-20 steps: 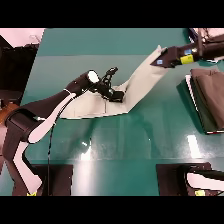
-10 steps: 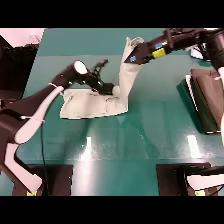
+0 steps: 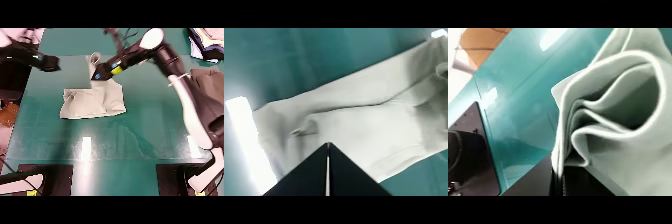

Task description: Fold the shirts.

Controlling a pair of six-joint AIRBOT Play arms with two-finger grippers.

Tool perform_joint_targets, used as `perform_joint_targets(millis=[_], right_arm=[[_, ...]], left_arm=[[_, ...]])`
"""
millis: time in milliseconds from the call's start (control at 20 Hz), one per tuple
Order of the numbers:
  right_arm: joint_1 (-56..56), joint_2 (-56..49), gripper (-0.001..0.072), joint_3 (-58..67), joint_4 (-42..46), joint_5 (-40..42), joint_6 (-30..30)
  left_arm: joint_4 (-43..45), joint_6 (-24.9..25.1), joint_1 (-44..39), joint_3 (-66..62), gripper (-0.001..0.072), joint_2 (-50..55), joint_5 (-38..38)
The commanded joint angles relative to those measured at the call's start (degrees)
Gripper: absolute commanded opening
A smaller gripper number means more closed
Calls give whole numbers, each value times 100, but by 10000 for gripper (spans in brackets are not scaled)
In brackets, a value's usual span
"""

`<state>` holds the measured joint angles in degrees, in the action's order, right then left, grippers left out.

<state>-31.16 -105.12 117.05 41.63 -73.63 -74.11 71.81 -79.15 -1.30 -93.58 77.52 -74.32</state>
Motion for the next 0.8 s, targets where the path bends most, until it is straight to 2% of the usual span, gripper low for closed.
perform_joint_targets(millis=[0, 100, 150, 200, 250, 300, 400, 450, 600, 750], right_arm=[[-575, -581, 12, 39, -13, 728, 356], [-916, -905, 16, 39, -66, 1460, 612], [-1060, -1021, 76, 39, -326, 1781, 933], [-1193, -1110, 343, 37, -715, 2074, 1305], [-1281, -1128, 578, 37, -905, 2262, 1449], [-1314, -1075, 662, 37, -859, 2308, 1449], [-1147, -828, 654, 15, -302, 1884, 1244], [-977, -625, 654, -107, 146, 1530, 883], [-264, -22, 654, -903, 1270, 358, 387], [662, 476, 654, -2096, 1344, -160, 157]], left_arm=[[313, 7, 529, -4, 25, -625, -227], [299, 4, 592, -4, 25, -695, -247], [299, 4, 592, -2, 25, -693, -275], [286, 4, 592, -2, 25, -693, -280], [273, 4, 592, -2, 25, -693, -275], [275, 4, 592, -2, 25, -693, -278], [278, 7, 592, -2, 25, -693, -319], [280, 9, 592, -2, 25, -693, -365], [275, 9, 592, -2, 25, -693, -415], [271, 9, 592, -2, 25, -693, -420]])
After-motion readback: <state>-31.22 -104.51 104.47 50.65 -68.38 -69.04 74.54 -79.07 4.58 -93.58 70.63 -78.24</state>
